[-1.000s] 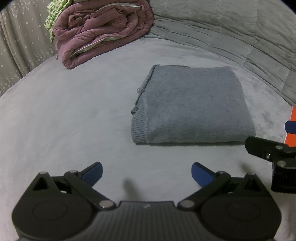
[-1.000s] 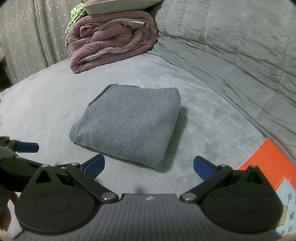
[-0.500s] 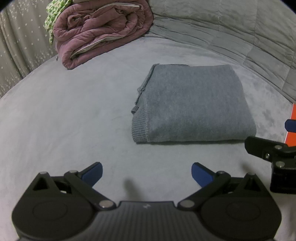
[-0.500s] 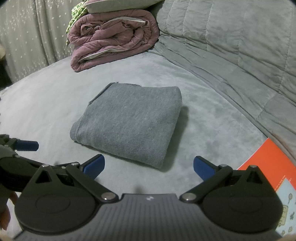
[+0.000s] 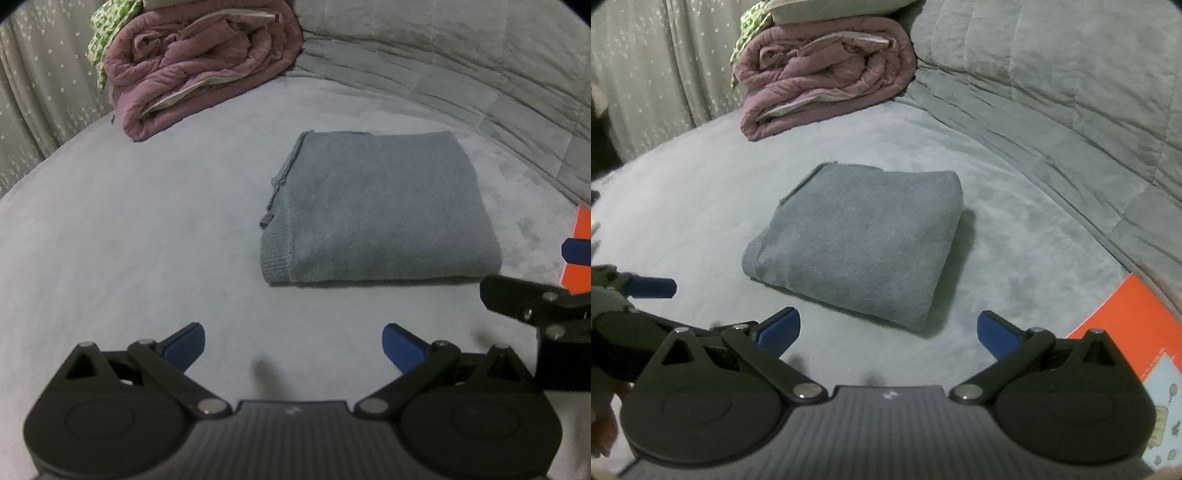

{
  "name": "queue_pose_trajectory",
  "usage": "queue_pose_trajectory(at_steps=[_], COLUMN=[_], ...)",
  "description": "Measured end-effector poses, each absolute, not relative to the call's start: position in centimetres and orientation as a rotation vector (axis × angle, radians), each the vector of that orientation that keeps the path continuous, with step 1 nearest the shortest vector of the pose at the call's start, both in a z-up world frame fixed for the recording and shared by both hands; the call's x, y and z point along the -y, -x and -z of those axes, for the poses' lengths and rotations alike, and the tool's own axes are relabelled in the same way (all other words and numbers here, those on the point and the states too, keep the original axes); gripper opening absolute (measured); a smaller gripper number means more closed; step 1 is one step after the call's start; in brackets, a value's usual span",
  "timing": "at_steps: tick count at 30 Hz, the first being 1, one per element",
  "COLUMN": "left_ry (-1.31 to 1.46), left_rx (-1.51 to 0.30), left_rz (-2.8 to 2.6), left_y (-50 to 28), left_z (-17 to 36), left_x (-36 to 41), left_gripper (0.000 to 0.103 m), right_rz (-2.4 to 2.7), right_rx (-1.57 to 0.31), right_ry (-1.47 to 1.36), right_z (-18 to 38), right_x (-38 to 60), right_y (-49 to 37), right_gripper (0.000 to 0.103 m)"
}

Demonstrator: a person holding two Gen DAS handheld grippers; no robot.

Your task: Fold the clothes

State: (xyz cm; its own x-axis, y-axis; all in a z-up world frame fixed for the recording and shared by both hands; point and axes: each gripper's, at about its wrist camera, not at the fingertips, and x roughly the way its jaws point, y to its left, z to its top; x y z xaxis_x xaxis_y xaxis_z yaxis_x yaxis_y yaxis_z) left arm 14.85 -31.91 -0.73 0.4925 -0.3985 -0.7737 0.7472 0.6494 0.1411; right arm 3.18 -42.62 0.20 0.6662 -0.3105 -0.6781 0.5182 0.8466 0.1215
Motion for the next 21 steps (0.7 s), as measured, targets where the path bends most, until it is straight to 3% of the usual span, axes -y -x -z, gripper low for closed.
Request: queue_pose_trajectory(at_steps=[21], left_ry=[-0.489], left_rx=[-0.728], left_rz=[0.695], left_y=[-3.5], left_z=[-9.6], left_x=[20.8], left_gripper=[0.102], right_rz=[0.452], right_rx=[-0.684], right_ry=[-0.286], right_z=[-10.8], right_x=[33.5], right_y=[6.9], right_gripper=[0.103])
